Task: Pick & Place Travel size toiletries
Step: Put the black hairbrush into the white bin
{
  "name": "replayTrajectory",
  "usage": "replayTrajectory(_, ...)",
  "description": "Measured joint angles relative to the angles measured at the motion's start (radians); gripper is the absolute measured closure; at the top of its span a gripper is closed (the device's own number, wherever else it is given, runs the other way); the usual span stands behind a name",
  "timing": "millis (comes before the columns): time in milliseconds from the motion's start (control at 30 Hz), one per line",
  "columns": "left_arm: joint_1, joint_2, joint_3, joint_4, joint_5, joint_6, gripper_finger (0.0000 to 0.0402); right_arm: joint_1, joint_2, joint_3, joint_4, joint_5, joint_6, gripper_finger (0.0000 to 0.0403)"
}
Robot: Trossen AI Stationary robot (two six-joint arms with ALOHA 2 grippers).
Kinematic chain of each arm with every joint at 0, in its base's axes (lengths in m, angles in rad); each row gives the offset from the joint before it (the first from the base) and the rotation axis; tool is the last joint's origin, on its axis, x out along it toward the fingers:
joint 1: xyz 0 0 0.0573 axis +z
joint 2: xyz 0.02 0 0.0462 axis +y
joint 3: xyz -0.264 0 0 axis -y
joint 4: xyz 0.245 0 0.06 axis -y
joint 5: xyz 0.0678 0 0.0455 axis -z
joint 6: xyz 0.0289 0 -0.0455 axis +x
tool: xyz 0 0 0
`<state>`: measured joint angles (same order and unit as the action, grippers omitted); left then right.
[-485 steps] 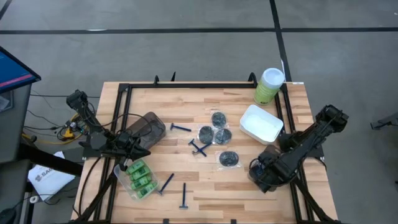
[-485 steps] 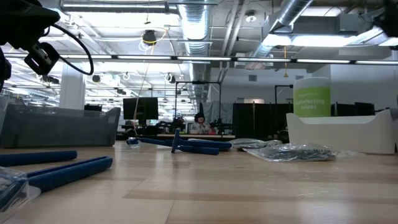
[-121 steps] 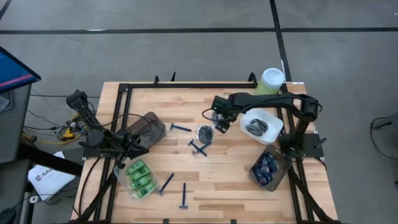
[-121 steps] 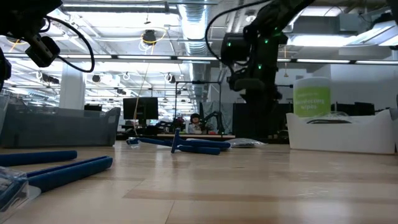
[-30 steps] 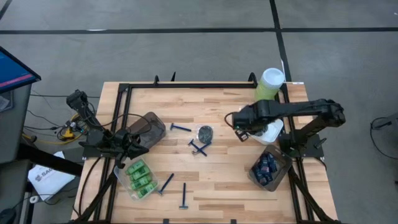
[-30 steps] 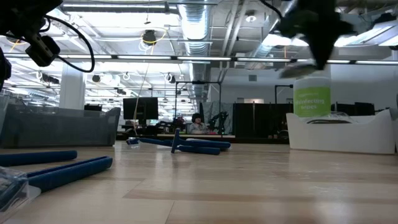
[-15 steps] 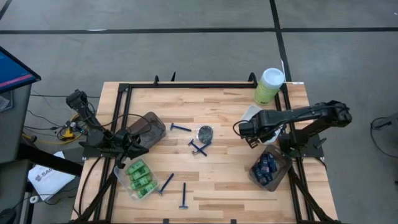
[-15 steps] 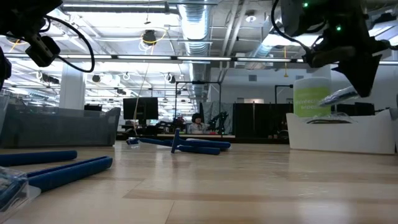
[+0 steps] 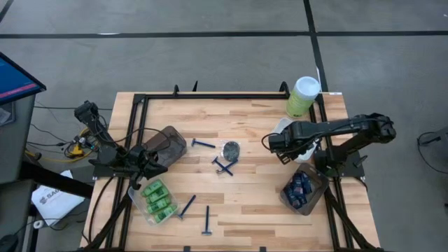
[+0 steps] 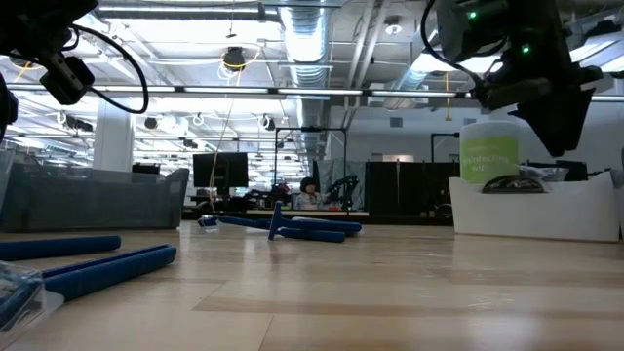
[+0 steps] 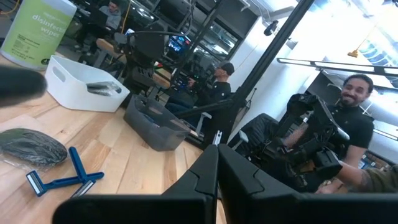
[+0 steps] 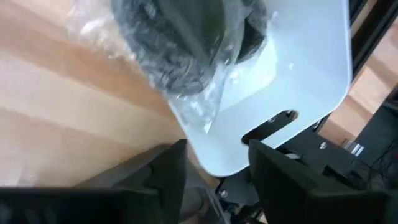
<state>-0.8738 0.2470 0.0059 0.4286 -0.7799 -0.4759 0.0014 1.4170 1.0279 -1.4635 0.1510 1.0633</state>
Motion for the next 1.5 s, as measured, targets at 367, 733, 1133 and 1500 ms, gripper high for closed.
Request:
replayTrajectory(367,0.0,0.0,0.0,0.0,0.0,0.0,0.04,0.0,-0.032,0.036,0.429,0.008,-0.227,0.0216)
replayTrajectory(733,0.0,0.008,0.0,0.0,0.0,0.0,0.04,-0.045,0.154,0.11,0.831,0.001,-0.409,0.0188)
replayTrajectory(1133,0.0,0.024,0.0,0.001,0.003,0.0,0.04,-0.117,0.54,0.505,0.775,-0.053,-0.692,0.0173)
replayTrajectory(1500,0.0,0.029,0.0,0.003,0.003,0.0,0.04,-0.182,0.803,0.739,0.678,-0.118,-0.75,0.0173)
